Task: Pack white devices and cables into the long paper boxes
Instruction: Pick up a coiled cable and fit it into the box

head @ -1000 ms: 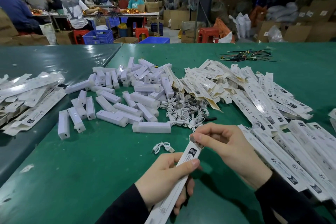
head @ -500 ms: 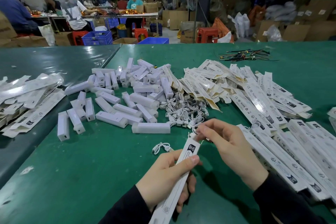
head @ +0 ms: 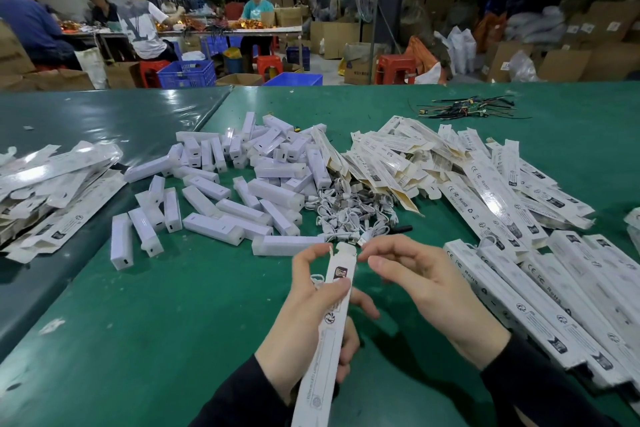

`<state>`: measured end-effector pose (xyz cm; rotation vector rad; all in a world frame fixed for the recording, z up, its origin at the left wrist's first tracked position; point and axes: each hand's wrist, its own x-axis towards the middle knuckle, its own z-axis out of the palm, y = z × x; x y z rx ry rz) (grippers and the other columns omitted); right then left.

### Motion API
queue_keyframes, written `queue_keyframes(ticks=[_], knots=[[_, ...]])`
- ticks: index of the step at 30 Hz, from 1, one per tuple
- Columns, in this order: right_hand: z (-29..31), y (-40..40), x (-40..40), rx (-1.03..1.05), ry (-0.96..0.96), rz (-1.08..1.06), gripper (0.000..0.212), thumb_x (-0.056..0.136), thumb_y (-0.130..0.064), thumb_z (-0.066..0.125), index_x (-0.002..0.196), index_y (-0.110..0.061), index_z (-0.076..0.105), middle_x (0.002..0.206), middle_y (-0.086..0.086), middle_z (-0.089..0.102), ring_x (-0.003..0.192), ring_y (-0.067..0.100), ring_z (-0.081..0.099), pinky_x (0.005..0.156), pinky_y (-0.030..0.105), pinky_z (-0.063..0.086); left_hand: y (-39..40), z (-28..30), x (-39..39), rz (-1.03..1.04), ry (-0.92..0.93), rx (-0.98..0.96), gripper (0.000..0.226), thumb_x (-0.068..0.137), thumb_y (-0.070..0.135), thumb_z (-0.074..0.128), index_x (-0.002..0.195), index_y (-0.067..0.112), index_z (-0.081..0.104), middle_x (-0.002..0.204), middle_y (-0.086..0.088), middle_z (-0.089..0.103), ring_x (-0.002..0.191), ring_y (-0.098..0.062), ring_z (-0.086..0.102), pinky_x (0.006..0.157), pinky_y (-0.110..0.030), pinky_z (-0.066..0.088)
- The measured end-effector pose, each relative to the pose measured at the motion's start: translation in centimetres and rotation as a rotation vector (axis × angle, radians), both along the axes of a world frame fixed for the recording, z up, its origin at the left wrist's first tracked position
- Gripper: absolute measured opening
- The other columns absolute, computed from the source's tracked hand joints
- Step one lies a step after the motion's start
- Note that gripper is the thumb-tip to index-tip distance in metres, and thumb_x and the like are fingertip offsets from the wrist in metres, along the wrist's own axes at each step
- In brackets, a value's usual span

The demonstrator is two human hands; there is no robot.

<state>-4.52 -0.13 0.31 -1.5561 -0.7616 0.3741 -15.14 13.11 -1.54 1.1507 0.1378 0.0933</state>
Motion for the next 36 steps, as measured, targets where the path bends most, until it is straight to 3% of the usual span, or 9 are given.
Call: queue_keyframes(ticks=[5,8,13,17,20,25,28,32,36], knots=[[-0.1,0.1,-0.2,0.015,0.076,0.062,0.007,0.084,-0.012,0.069,0.084,-0.014,0.075,0.083,0.001,0.072,0.081,0.012,0.063,0.073,0.023,0.05,0.0,0.2,-0.1,0.021,-0.089,0.095,0.022,0.093,0.023,0.059,0.105,0.038,0.05,0.086,-0.019,0.066,0.037,-0.022,0.048,0.035,-0.023,0.042],[-0.2,0.1,-0.4,0.071,0.153,0.059,0.02,0.071,-0.027,0.072,0.086,-0.014,0.073,0.087,0.002,0.073,0.082,0.011,0.065,0.071,0.024,0.052,0.0,0.1,-0.1,0.044,-0.109,0.13,0.022,0.087,0.023,0.062,0.104,0.032,0.052,0.086,-0.019,0.067,0.036,-0.022,0.048,0.035,-0.022,0.042],[-0.6,0.7,-0.7,0.158,0.278,0.037,0.034,0.063,-0.018,0.078,0.091,-0.004,0.066,0.08,0.0,0.071,0.068,0.011,0.063,0.06,0.02,0.051,-0.2,-0.3,0.0,0.039,-0.129,0.14,0.019,0.084,0.021,0.062,0.098,0.027,0.051,0.086,-0.019,0.067,0.036,-0.021,0.047,0.035,-0.022,0.043],[-1.0,0.8,-0.8,0.133,0.394,-0.011,0.041,0.06,-0.02,0.082,0.095,-0.006,0.066,0.087,0.006,0.07,0.072,0.018,0.064,0.066,0.025,0.054,-0.4,-0.6,0.1,0.06,-0.106,0.148,0.016,0.084,0.022,0.061,0.093,0.026,0.048,0.084,-0.017,0.065,0.036,-0.021,0.046,0.035,-0.023,0.043],[-1.0,0.8,-0.7,0.155,0.464,0.021,0.042,0.067,-0.007,0.08,0.103,-0.005,0.059,0.081,0.009,0.073,0.07,0.018,0.066,0.064,0.022,0.054,-0.5,-0.6,0.2,0.06,-0.09,0.159,0.015,0.084,0.026,0.06,0.094,0.027,0.048,0.082,-0.017,0.064,0.036,-0.021,0.046,0.035,-0.023,0.043],[-0.7,0.7,-0.4,0.177,0.46,-0.036,0.059,0.055,-0.003,0.088,0.105,-0.008,0.057,0.076,0.007,0.073,0.07,0.013,0.066,0.068,0.02,0.055,-0.5,-0.1,0.0,0.01,-0.057,0.145,0.009,0.093,0.04,0.056,0.102,0.036,0.054,0.08,-0.016,0.067,0.049,-0.027,0.058,0.038,-0.031,0.051],[-0.7,0.5,0.0,0.202,0.467,-0.035,0.056,0.057,-0.001,0.084,0.107,-0.009,0.059,0.077,0.005,0.072,0.074,0.015,0.065,0.071,0.021,0.056,-0.3,0.0,0.0,-0.01,-0.07,0.174,0.018,0.089,0.036,0.057,0.106,0.041,0.055,0.082,-0.016,0.069,0.058,-0.032,0.063,0.046,-0.039,0.057],[-0.5,0.6,-0.1,0.208,0.517,0.016,0.053,0.063,-0.007,0.073,0.115,-0.005,0.062,0.078,0.004,0.069,0.072,0.015,0.063,0.068,0.021,0.055,-0.3,0.0,-0.1,-0.027,-0.11,0.189,0.014,0.087,0.029,0.058,0.1,0.034,0.055,0.077,-0.016,0.067,0.049,-0.03,0.063,0.043,-0.038,0.055],[0.1,0.7,-0.7,0.099,0.586,0.074,0.039,0.081,-0.029,0.071,0.104,0.002,0.071,0.08,0.008,0.07,0.068,0.014,0.062,0.063,0.022,0.053,-0.6,-0.5,-0.1,-0.041,-0.113,0.241,0.012,0.09,0.031,0.056,0.1,0.031,0.05,0.073,-0.016,0.064,0.044,-0.027,0.059,0.039,-0.033,0.052]])
